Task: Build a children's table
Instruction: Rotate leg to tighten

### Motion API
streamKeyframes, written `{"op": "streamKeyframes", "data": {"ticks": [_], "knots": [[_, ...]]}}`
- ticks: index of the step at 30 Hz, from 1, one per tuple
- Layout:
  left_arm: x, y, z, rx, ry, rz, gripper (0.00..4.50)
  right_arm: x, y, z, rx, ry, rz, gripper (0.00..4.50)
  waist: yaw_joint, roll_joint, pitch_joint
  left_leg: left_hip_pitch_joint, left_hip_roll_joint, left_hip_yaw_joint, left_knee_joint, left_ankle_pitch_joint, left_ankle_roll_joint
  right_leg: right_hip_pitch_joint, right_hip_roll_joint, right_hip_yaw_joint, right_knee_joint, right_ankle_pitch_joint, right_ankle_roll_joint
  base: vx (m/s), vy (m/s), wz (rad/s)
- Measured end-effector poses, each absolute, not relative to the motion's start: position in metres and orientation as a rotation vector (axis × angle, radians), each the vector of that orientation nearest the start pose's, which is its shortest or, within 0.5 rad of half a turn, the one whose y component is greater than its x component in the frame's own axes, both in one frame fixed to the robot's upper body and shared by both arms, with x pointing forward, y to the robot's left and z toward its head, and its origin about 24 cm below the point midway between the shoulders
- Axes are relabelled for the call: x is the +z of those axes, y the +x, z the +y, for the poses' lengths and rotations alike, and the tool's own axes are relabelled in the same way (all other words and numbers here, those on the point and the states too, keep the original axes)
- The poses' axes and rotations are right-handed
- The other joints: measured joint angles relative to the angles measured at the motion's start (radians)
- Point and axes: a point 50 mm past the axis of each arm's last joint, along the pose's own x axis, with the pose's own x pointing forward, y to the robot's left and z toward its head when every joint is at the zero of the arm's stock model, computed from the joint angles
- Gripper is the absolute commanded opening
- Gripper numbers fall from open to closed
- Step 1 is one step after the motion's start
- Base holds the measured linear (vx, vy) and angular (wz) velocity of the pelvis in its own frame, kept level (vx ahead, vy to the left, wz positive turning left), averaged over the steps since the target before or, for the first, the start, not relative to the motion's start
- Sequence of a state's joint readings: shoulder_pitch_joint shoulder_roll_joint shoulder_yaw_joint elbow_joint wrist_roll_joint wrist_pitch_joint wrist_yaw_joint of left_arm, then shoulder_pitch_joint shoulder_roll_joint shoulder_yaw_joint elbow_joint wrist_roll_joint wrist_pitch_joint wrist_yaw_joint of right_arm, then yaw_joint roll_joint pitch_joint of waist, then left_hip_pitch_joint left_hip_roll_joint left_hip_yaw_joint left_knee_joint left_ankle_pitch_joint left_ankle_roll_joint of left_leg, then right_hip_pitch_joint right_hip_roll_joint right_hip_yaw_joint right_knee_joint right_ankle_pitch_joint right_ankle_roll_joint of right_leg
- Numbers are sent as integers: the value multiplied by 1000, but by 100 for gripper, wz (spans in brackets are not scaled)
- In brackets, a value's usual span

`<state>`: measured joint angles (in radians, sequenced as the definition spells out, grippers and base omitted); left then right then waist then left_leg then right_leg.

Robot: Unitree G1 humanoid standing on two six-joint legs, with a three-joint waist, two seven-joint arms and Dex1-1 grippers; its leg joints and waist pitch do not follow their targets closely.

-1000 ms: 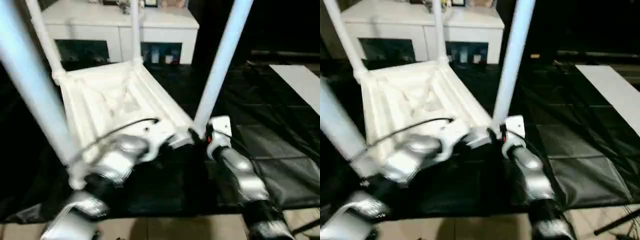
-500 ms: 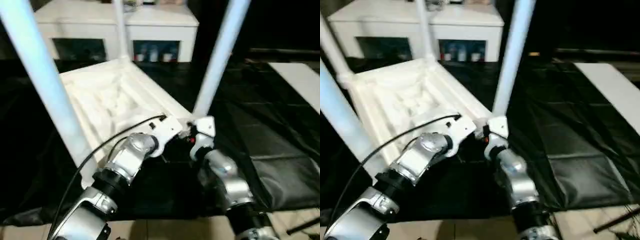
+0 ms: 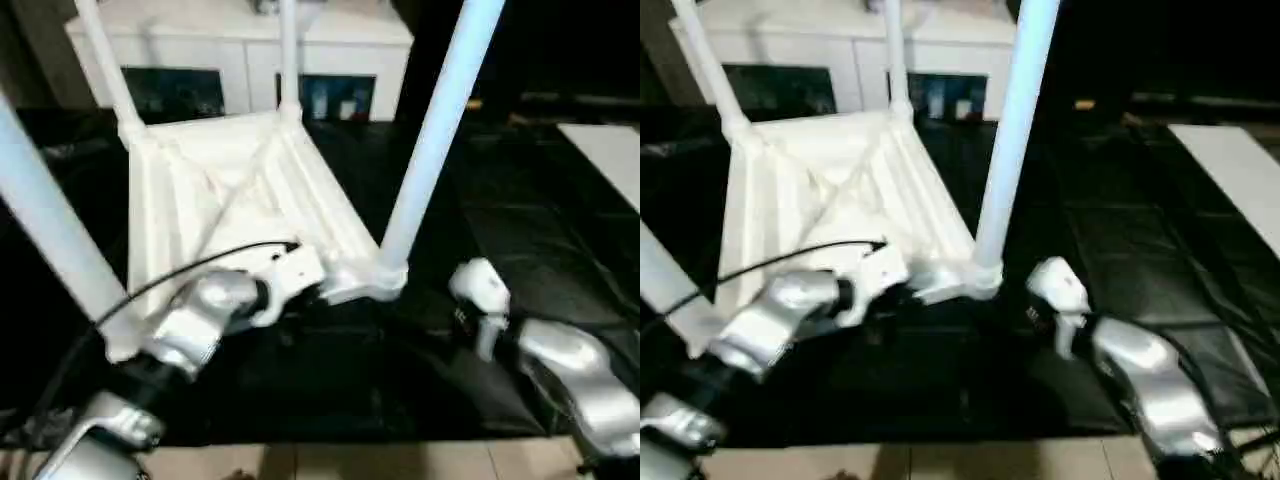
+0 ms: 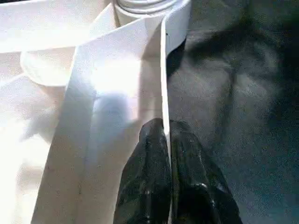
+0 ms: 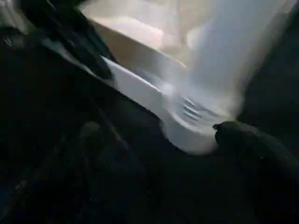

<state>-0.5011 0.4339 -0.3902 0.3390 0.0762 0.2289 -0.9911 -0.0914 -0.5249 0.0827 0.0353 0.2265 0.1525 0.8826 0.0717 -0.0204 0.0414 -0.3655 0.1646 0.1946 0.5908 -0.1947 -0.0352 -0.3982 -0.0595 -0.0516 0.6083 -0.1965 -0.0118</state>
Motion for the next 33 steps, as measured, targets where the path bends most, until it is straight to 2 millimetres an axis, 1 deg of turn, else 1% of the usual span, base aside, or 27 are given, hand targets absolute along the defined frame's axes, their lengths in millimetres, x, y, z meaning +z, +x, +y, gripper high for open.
{"op": "streamKeyframes", "data": {"ticks": [3, 5, 6, 8, 11, 13, 16, 20, 21, 22, 24, 25, 31, 33], "knots": [[51, 296, 140, -1263, 542, 486, 0, 57, 256, -196, 895, -244, 238, 440, -10, 0, 0, 2, 0, 0, 0, 0, 0, -1, 0, 0, 0, 0, 0, 0, 0, 0], [52, 290, 139, -1321, 517, 503, 0, 60, 259, -195, 893, -247, 225, 440, -9, 0, 0, 1, 0, 1, 0, 0, 0, -1, -1, 0, -1, 3, -4, 0, 0, 0], [53, 288, 137, -1350, 510, 506, 0, 62, 262, -193, 899, -248, 219, 440, -4, 0, 0, 0, -1, 1, 0, 0, 0, -1, -1, 0, -2, 3, -6, 0, 0, 0], [53, 287, 135, -1361, 511, 511, 0, 61, 263, -191, 922, -246, 223, 440, 3, -1, 0, 0, 0, 2, 0, 0, 0, -1, -1, 0, -2, 3, -6, 0, 0, 0], [53, 287, 134, -1367, 514, 508, 0, 56, 263, -185, 946, -226, 233, 440, 4, -1, 1, 0, 0, 2, 1, 0, 0, -1, -1, 0, -1, 4, -6, 0, 0, 0], [53, 288, 133, -1371, 517, 502, 0, 53, 265, -178, 972, -210, 242, 440, 6, -1, 1, 0, 0, 2, 1, 0, 0, -1, -1, 0, -1, 4, -7, 0, 0, 0], [53, 288, 131, -1379, 525, 499, 0, 51, 266, -174, 1009, -204, 252, 440, 19, -1, 1, 0, 0, 3, 1, 0, 0, -1, -2, 0, -1, 4, -7, 0, 0, 0], [53, 289, 130, -1382, 527, 497, 0, 48, 266, -173, 1033, -198, 265, 440, 22, -2, 1, -1, 0, 3, 1, 0, 0, -1, -2, 0, -1, 4, -7, 0, 0, 0], [53, 289, 130, -1382, 528, 498, 0, 46, 266, -174, 1029, -194, 275, 412, 22, -2, 1, -1, 0, 3, 1, 0, 0, -1, -2, 0, -1, 4, -7, 0, 0, 0], [53, 289, 130, -1382, 528, 498, 0, 45, 266, -175, 1026, -191, 280, 412, 22, -2, 1, -1, 0, 3, 1, 0, 0, -1, -2, 0, -1, 4, -7, 0, 0, 0], [53, 289, 130, -1381, 529, 499, 0, 45, 267, -175, 1025, -189, 283, 391, 21, -2, 1, 0, 0, 3, 2, 0, 0, -1, -2, 0, 0, 4, -7, 0, 0, 0], [53, 289, 130, -1381, 530, 499, 0, 45, 269, -175, 1026, -189, 283, 391, 21, -2, 1, 0, 0, 3, 2, 0, 0, -1, -2, 0, 0, 4, -7, 0, 0, 0], [53, 289, 130, -1382, 531, 497, 0, 46, 270, -174, 1045, -178, 282, 323, 22, -2, 1, -1, 0, 3, 2, 0, 0, -1, -2, 0, 0, 4, -7, 0, 0, 0], [53, 289, 130, -1381, 531, 498, 0, 45, 269, -173, 1050, -168, 281, 310, 21, -3, 1, -1, 0, 3, 3, 0, 0, -1, -2, 0, 1, 4, -7, 0, 0, 0]]}}
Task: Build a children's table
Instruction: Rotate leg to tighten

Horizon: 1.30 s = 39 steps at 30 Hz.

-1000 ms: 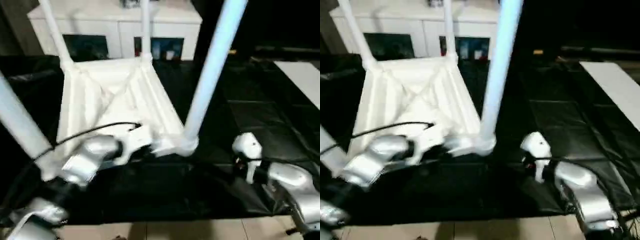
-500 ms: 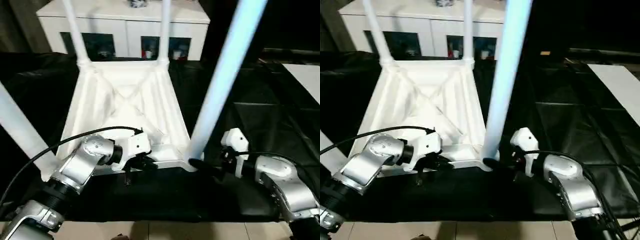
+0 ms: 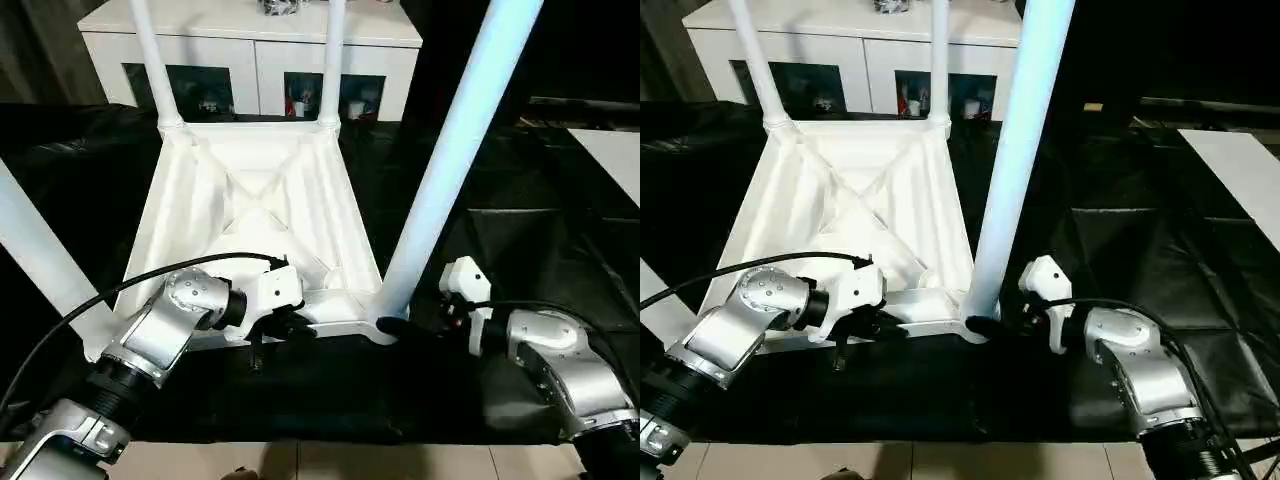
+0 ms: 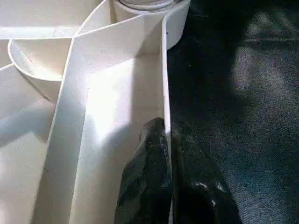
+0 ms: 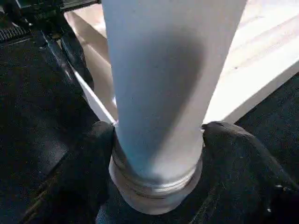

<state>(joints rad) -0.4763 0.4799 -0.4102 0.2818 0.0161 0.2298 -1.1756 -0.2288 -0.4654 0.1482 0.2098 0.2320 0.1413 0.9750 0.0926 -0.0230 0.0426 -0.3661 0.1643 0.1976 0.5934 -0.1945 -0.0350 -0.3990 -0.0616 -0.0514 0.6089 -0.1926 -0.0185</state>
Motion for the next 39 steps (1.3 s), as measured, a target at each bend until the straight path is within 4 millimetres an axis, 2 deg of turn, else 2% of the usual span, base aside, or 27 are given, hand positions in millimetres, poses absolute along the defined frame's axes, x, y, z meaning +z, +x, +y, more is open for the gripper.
{"op": "streamKeyframes", "data": {"ticks": [6, 10, 14, 16, 18, 21, 23, 26, 33, 34, 35, 36, 38, 39], "knots": [[53, 289, 131, -1383, 531, 500, 0, 45, 269, -172, 1063, -166, 280, 264, 0, 0, 0, 0, 0, 0, 0, 0, 0, 0, 0, 0, 0, 0, 0, 0, 0, 0], [52, 289, 130, -1374, 526, 508, 0, 41, 269, -171, 1045, -171, 276, 256, -2, -2, -1, 1, 0, 0, 0, 0, 0, 0, 0, 0, 1, 0, 0, 0, 0, 0], [50, 293, 125, -1323, 508, 504, 0, 36, 274, -167, 973, -176, 266, 254, -6, -4, -3, 7, 0, 0, 2, 0, 0, 6, 0, 0, 1, 0, 0, 0, 0, 0], [46, 303, 115, -1219, 479, 513, 0, 30, 286, -159, 801, -141, 256, 253, -17, -3, -2, 18, 0, 0, 3, 0, -1, 14, 0, 0, 0, -1, 2, -25, 4, -2], [44, 309, 104, -1141, 465, 508, 0, 26, 297, -151, 646, -108, 251, 253, -34, -1, 0, 18, -1, -1, 2, 0, -1, 14, -2, -2, -3, -2, 4, -59, 12, -4], [40, 318, 85, -1026, 445, 498, 0, 23, 311, -137, 427, -38, 254, 253, -46, 5, -1, 16, -1, -4, 0, 0, -1, 16, -7, -13, -14, -2, 4, -18, 5, -1], [40, 321, 72, -968, 443, 492, 0, 23, 318, -129, 320, -1, 262, 253, -47, 6, -1, 15, -2, -5, 0, 0, 0, 16, -14, -21, -19, -2, 4, 0, 0, 0], [37, 324, 54, -909, 439, 489, 0, 22, 327, -124, 210, 17, 272, 253, -53, 10, -1, 16, -5, -4, -1, 0, 0, 18, -15, -20, -31, -2, 4, 0, 0, 0], [38, 328, 44, -895, 464, 465, 0, 24, 332, -127, 181, 30, 257, 253, -52, 11, -1, 13, -18, 1, -4, -1, 2, 20, -29, -17, -32, -2, 4, 0, 0, 0], [38, 328, 43, -897, 468, 462, 0, 23, 331, -127, 178, 37, 253, 287, -52, 11, -2, 13, -19, 1, -5, 0, 3, 19, -29, -17, -32, -2, 4, 0, 0, 0], [38, 328, 43, -899, 472, 458, 0, 23, 331, -128, 176, 41, 250, 287, -51, 11, -2, 12, -19, 1, -6, 0, 3, 19, -29, -17, -32, -2, 4, 0, 0, 0], [38, 328, 45, -892, 482, 452, 0, 25, 331, -126, 181, 49, 232, 320, -51, 11, -1, 12, -19, 1, -7, 0, 3, 18, -29, -17, -32, -2, 4, 0, 0, 0], [38, 333, 53, -839, 497, 448, 0, 31, 328, -110, 249, 88, 181, 322, -62, 9, -1, 13, -18, 0, -8, 0, 3, 16, -29, -19, -31, -2, 4, -10, -2, -9], [38, 335, 56, -824, 500, 448, 0, 31, 326, -99, 304, 102, 171, 330, -65, 8, 0, 9, -18, -4, -8, 0, 3, 14, -29, -23, -32, -2, 4, -21, -5, -18]]}}
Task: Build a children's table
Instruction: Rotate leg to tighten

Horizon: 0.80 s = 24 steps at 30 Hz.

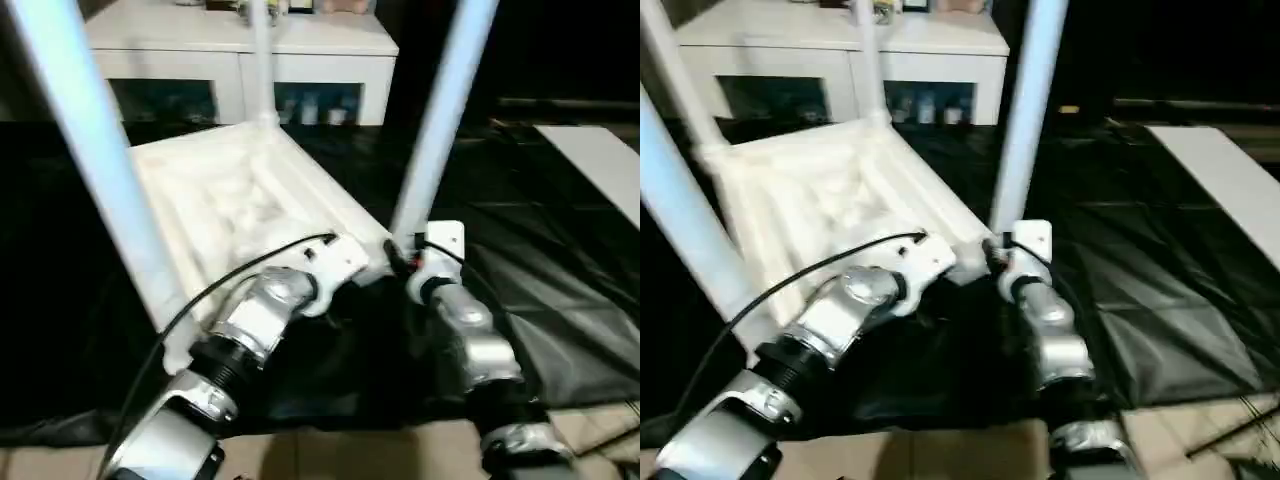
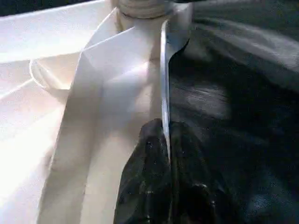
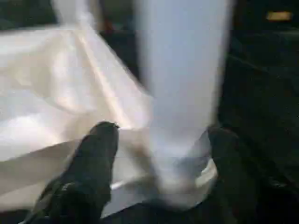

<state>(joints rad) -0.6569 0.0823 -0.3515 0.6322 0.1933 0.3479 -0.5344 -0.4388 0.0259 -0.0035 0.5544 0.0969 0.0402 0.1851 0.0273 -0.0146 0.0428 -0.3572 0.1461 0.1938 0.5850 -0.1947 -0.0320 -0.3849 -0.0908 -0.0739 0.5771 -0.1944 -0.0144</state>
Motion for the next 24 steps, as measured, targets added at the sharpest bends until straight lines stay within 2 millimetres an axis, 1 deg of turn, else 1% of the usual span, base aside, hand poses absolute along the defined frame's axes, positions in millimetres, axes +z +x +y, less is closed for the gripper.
{"op": "streamKeyframes", "data": {"ticks": [2, 3, 5, 6, 7, 9, 11, 12, 13, 14, 16, 17, 18, 19, 20, 21, 23, 24], "knots": [[40, 335, 58, -839, 503, 441, 0, 31, 322, -92, 361, 102, 165, 358, 3, 0, 0, -1, 0, -8, 1, 0, 0, -1, 0, -8, -2, 0, 0, -7, -1, -11], [41, 334, 58, -860, 504, 438, 0, 33, 321, -91, 383, 91, 156, 367, 7, 0, 0, 0, 0, -9, 0, 0, 0, -3, 0, -9, -2, 0, 0, 0, 0, 0], [42, 328, 61, -941, 522, 419, 0, 40, 319, -105, 416, 34, 118, 374, 26, 1, 1, -1, 0, -6, -1, 0, 0, -2, -1, -6, 0, 4, -1, 30, -17, 11], [43, 327, 63, -960, 532, 412, 0, 41, 317, -107, 452, 19, 111, 381, 30, -1, 1, -1, 1, -1, -1, 0, 0, -2, -1, -2, 2, 16, 0, 0, 0, 0], [43, 326, 65, -970, 529, 410, 0, 42, 315, -107, 466, 20, 107, 400, 31, -2, 2, -1, 2, 3, -1, 0, 0, -3, -1, 2, 2, 24, 2, 0, 0, 0], [45, 325, 70, -992, 531, 408, 0, 43, 311, -111, 523, -11, 98, 407, 35, 0, 1, -2, 2, 4, -5, 0, 0, -5, 0, 2, 2, 25, 6, 0, 0, 0], [47, 322, 73, -1026, 542, 394, 0, 46, 302, -122, 618, -79, 99, 407, 44, 0, 1, -4, 2, 4, -7, 0, 0, -7, 0, 2, 2, 25, 6, 62, -12, 2], [48, 320, 77, -1060, 550, 386, 0, 47, 294, -132, 690, -136, 104, 407, 55, 1, 0, -6, 3, 4, -7, 0, 0, -9, 0, 2, 3, 23, 8, 64, -10, 3], [49, 319, 80, -1079, 554, 388, 0, 49, 289, -138, 736, -161, 108, 407, 61, 2, 0, -8, 4, 4, -7, 1, 1, -10, 1, 2, 3, 22, 10, 58, -6, 0], [50, 319, 83, -1094, 560, 386, 0, 51, 285, -141, 771, -173, 110, 407, 63, 2, 0, -9, 4, 4, -7, 3, 4, -12, 1, 2, 4, 21, 11, 0, 0, 0], [51, 319, 87, -1116, 561, 388, 0, 54, 279, -146, 822, -179, 116, 407, 63, 1, 0, -11, 5, 5, -7, 3, 7, -15, 1, 2, 4, 20, 11, 0, 0, 0], [51, 318, 88, -1133, 562, 388, 0, 56, 272, -152, 862, -201, 127, 407, 67, 2, 0, -12, 5, 6, -6, 2, 8, -15, 1, 2, 4, 20, 11, 0, 0, 0], [51, 316, 95, -1160, 565, 395, 0, 56, 260, -163, 921, -230, 161, 407, 67, 1, 0, -11, 5, 6, -6, 1, 10, -13, 1, 2, 3, 19, 11, 0, 0, 0], [51, 314, 104, -1173, 565, 406, 0, 54, 254, -171, 940, -246, 195, 407, 66, -1, -1, -10, 5, 6, -6, 0, 11, -12, 1, 2, 3, 18, 11, 0, 0, 0], [51, 313, 110, -1189, 569, 416, 0, 53, 252, -177, 939, -245, 220, 407, 60, -2, -2, -9, 5, 7, -6, -1, 9, -13, 1, 2, 3, 18, 11, 0, 0, 0], [52, 313, 116, -1197, 580, 424, 0, 53, 251, -181, 929, -234, 230, 425, 53, -3, -1, -9, 5, 7, -6, -2, 7, -13, 1, 3, 3, 19, 9, 0, 0, 0], [52, 312, 122, -1221, 590, 440, 0, 56, 254, -181, 917, -203, 214, 425, 42, -3, -2, -8, 5, 7, -5, -2, 5, -13, 1, 3, 3, 21, 6, 0, 0, 0], [52, 311, 123, -1236, 591, 444, 0, 58, 256, -182, 914, -191, 210, 445, 40, -3, -2, -8, 5, 7, -5, -2, 5, -13, 1, 3, 3, 21, 6, 0, 0, 0]]}}
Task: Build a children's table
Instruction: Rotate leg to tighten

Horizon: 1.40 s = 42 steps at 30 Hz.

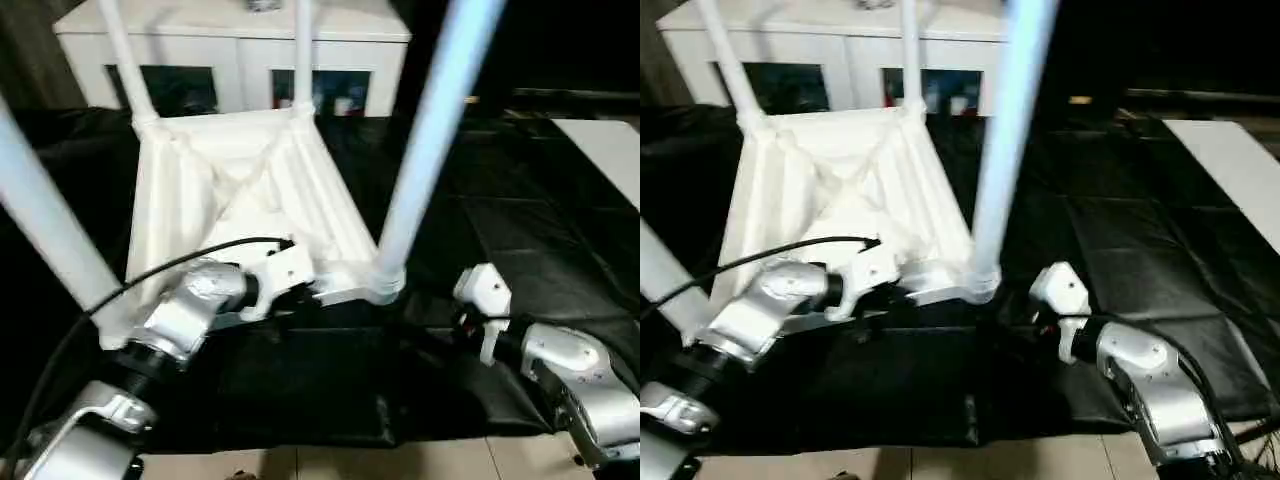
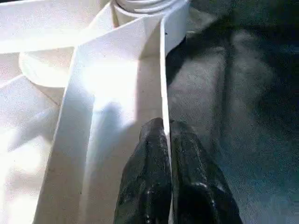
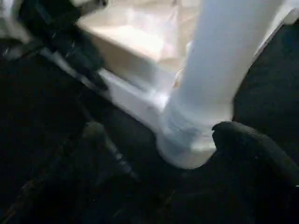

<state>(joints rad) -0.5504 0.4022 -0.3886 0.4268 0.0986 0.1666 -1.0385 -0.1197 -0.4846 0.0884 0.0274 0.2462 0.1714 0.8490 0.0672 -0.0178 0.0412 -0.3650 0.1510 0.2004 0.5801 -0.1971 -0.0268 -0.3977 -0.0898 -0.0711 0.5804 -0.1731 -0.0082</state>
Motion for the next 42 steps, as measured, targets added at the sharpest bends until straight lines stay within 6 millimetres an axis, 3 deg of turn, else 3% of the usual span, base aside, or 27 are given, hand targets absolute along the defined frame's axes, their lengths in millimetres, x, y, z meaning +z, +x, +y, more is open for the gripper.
{"op": "streamKeyframes", "data": {"ticks": [9, 13, 24, 26, 29, 30, 42], "knots": [[54, 299, 129, -1358, 554, 478, 0, 60, 260, -194, 895, -253, 255, 448, 7, -2, -1, -2, 0, 1, 4, -1, 1, -1, 0, 0, 0, 0, -1, 0, 0, 0], [53, 295, 125, -1389, 543, 484, 0, 60, 263, -190, 919, -252, 256, 448, 21, -2, 0, -2, 0, 1, 6, -1, 1, 0, 0, 0, 2, 0, -1, 0, 0, 0], [54, 294, 123, -1403, 543, 492, 0, 52, 267, -186, 1004, -221, 305, 448, 24, -3, 0, -2, 0, 1, 9, -1, 1, 0, -1, 1, 6, 1, -1, 0, 0, 0], [54, 294, 123, -1402, 543, 493, 0, 50, 268, -187, 1003, -218, 311, 414, 23, -3, 0, -2, 0, 1, 10, -1, 1, -1, -1, 1, 6, 1, -1, 0, 0, 0], [54, 294, 124, -1401, 543, 496, 0, 52, 270, -184, 1029, -225, 303, 409, 23, -4, 1, -2, 1, 1, 11, -1, 1, -1, -1, 1, 9, 0, -1, 0, 0, 0], [54, 294, 124, -1400, 543, 497, 0, 52, 271, -184, 1032, -225, 303, 380, 23, -4, 1, -2, 1, 1, 12, -1, 1, -1, -1, 1, 10, 0, -1, 0, 0, 0], [53, 294, 126, -1394, 546, 505, 0, 48, 273, -179, 1083, -203, 307, 288, 21, -6, 1, -2, 1, 1, 16, -1, 1, -1, -1, 1, 14, 0, -1, 0, 0, 0]]}}
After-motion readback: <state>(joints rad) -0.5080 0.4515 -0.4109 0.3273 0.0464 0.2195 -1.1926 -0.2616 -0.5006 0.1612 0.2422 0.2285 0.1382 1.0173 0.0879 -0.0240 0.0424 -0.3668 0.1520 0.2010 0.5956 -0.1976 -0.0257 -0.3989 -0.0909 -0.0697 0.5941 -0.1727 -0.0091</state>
